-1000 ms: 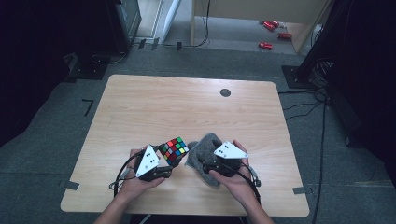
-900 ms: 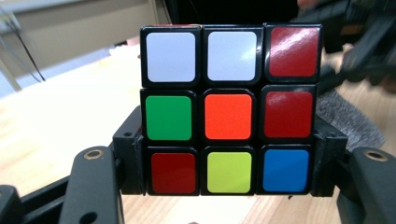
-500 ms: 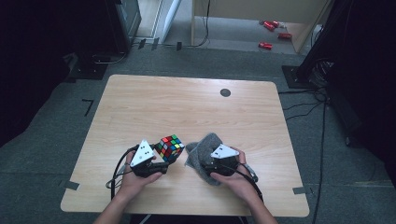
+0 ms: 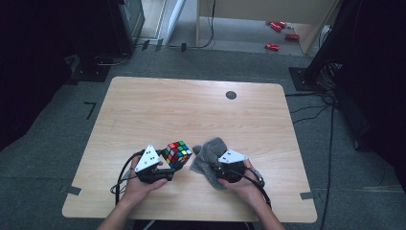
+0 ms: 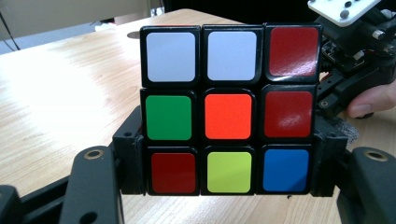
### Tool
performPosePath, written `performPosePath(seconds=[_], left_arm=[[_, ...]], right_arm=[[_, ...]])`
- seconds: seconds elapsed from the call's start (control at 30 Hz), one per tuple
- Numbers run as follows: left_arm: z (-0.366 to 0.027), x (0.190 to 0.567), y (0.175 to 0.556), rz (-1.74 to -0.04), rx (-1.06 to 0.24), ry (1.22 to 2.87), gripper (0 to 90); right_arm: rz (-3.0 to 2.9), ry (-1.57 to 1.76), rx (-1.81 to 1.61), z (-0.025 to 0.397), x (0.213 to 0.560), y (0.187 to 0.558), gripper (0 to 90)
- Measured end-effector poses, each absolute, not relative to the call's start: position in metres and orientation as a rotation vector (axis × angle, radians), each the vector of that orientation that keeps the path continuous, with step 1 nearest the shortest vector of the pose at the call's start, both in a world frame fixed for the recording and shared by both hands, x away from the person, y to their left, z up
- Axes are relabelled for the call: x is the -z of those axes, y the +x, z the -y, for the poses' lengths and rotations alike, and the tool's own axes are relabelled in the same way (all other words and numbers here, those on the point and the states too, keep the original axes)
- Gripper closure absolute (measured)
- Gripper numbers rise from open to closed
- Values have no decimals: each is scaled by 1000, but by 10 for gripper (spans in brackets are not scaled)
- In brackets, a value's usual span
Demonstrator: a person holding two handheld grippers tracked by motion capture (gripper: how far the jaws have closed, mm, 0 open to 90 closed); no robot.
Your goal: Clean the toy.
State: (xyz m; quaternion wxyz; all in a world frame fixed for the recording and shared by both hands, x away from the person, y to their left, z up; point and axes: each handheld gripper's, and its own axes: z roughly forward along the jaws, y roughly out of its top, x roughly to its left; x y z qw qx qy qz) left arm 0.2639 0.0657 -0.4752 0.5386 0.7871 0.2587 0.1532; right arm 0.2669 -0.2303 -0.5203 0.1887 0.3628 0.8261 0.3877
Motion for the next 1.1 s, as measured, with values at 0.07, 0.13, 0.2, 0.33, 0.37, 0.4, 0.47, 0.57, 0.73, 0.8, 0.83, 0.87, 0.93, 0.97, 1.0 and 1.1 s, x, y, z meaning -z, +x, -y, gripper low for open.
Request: performPosePath(seconds=[0.07, 0.13, 0.2, 0.33, 0.37, 0.4, 0.47, 0.57, 0.73, 0.8, 0.83, 0.87, 0.93, 0.97, 1.0, 1.1], left_arm=[[-65, 476, 264, -615, -365, 1876, 339], [-65, 477, 264, -606, -365, 1888, 339], [-63, 478, 263, -593, -364, 1897, 339], [-56, 479, 260, -545, -367, 1936, 339], [-53, 480, 259, -533, -369, 1950, 339], [-51, 481, 258, -521, -371, 1964, 339], [-45, 483, 255, -497, -379, 1990, 339], [-36, 483, 249, -456, -368, 2009, 339], [-34, 479, 243, -422, -379, 1992, 340], [-38, 476, 243, -417, -370, 1968, 342], [-40, 475, 244, -419, -367, 1954, 342], [-41, 475, 244, -423, -369, 1949, 342], [-44, 473, 245, -431, -355, 1911, 343], [-45, 471, 245, -436, -352, 1890, 343], [-46, 470, 245, -440, -359, 1884, 343], [-45, 472, 246, -448, -409, 1940, 343]], right_arm=[[-2333, 1011, -1066, 230, 516, 266, 703], [-2322, 1004, -1080, 228, 510, 264, 719], [-2276, 1026, -1195, 228, 498, 260, 721], [-2158, 960, -1471, 224, 463, 245, 720], [-2130, 935, -1516, 222, 455, 240, 720], [-2108, 907, -1555, 220, 447, 235, 719], [-2076, 867, -1656, 215, 436, 226, 717], [-2081, 836, -1718, 206, 431, 219, 708], [-2078, 876, -1711, 203, 447, 224, 699], [-2059, 925, -1700, 209, 453, 230, 700], [-2052, 941, -1692, 211, 455, 232, 700], [-2050, 967, -1673, 215, 459, 235, 700], [-2060, 998, -1575, 220, 464, 240, 700], [-2076, 1013, -1511, 221, 466, 242, 701], [-2080, 1029, -1481, 222, 468, 244, 700], [-2016, 1063, -1572, 226, 460, 241, 699]])
